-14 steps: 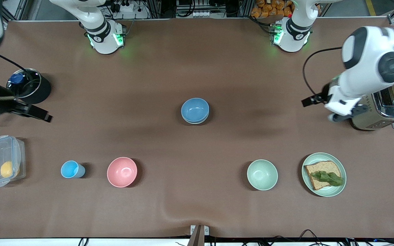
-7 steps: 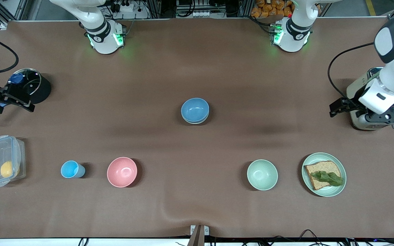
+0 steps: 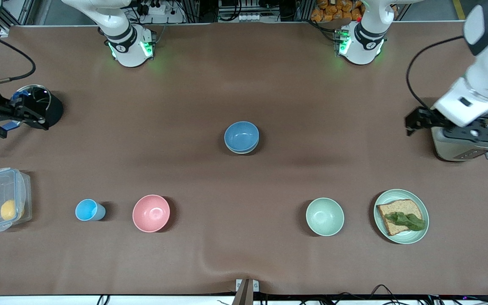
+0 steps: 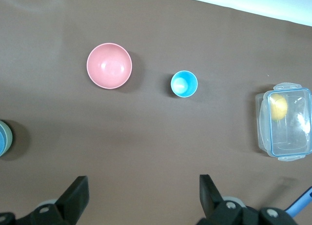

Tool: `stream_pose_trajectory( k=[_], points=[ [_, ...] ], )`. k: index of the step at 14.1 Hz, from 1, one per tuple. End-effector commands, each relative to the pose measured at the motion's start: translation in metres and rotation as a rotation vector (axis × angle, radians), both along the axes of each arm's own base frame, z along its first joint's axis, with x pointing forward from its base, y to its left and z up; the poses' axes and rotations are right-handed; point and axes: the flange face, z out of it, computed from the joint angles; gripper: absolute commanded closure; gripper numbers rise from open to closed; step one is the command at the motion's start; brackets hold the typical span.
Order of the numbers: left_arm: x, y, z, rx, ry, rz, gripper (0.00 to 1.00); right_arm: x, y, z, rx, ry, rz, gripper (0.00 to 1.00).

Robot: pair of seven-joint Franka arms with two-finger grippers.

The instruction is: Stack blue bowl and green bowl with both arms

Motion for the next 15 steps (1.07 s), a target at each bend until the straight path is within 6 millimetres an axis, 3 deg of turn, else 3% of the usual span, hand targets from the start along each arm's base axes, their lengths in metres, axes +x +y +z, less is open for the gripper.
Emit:
stream_pose_trajectory(
  k=[1,4,7,10,15],
  points=[
    [-0.004,-0.018,0.013,0.013,0.027,-0.043,0.0,-0.017,-0.018,-0.005,-0.022,-0.005,-0.02,0.0],
    [-0.005,-0.015,0.012,0.019,0.063,-0.042,0.0,-0.028,-0.019,-0.015,-0.02,-0.03,-0.024,0.0],
    [-0.01,-0.013,0.034,0.023,0.081,-0.041,0.0,-0.046,-0.016,-0.027,-0.018,-0.052,-0.023,0.0],
    [-0.021,-0.015,0.053,0.033,0.121,-0.043,0.0,-0.045,-0.021,-0.03,-0.017,-0.051,-0.032,0.0],
    [-0.044,0.021,0.105,-0.052,0.105,0.032,0.0,-0.045,-0.042,-0.031,0.025,-0.04,-0.051,0.0]
  ],
)
